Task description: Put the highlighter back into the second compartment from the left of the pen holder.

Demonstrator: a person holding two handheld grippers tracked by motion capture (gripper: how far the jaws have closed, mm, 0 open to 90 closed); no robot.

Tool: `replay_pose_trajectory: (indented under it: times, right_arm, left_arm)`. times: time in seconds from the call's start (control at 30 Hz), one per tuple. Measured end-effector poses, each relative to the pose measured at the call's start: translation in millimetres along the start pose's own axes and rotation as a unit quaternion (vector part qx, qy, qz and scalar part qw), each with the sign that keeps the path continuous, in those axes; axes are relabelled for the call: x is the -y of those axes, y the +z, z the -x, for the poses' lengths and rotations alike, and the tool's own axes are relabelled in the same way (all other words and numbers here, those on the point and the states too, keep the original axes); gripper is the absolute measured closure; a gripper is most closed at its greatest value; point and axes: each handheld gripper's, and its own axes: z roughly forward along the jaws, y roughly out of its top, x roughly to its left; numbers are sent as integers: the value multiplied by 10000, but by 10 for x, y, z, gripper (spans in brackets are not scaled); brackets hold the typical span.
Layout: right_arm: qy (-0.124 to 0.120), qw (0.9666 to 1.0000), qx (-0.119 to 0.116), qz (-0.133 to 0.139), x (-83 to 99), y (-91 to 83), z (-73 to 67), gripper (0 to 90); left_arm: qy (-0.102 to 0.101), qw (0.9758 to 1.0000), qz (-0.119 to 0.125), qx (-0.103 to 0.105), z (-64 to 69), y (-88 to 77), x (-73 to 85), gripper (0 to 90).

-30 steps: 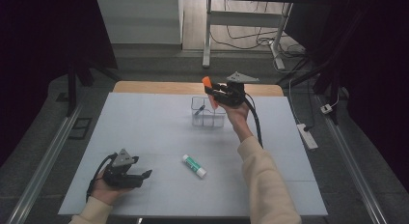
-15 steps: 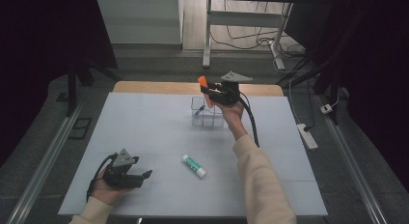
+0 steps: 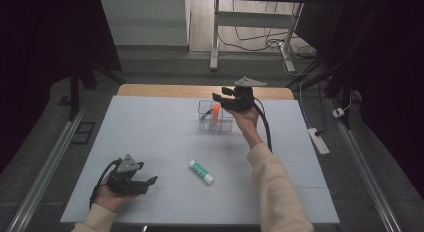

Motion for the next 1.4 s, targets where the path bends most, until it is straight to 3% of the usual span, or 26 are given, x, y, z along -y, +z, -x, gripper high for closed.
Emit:
replay_pose_trajectory:
  times: [0.27,0.77,1.07,1.4]
  right_arm:
    - [-13,9999,-91,-122,60,-213,-36,457]
    - [-275,9990,-248,-268,248,-551,-191,461]
    - [-198,9978,-485,-410,409,-719,-234,462]
    - [-349,9955,-662,-580,561,-903,-332,456]
  left_arm:
    - [11,10000,2,-14,6,1,-3,266]
    - [24,10000,2,-27,18,0,-4,265]
    - [22,10000,-17,-48,22,8,-6,264]
    - [13,10000,-12,-56,17,5,-5,265]
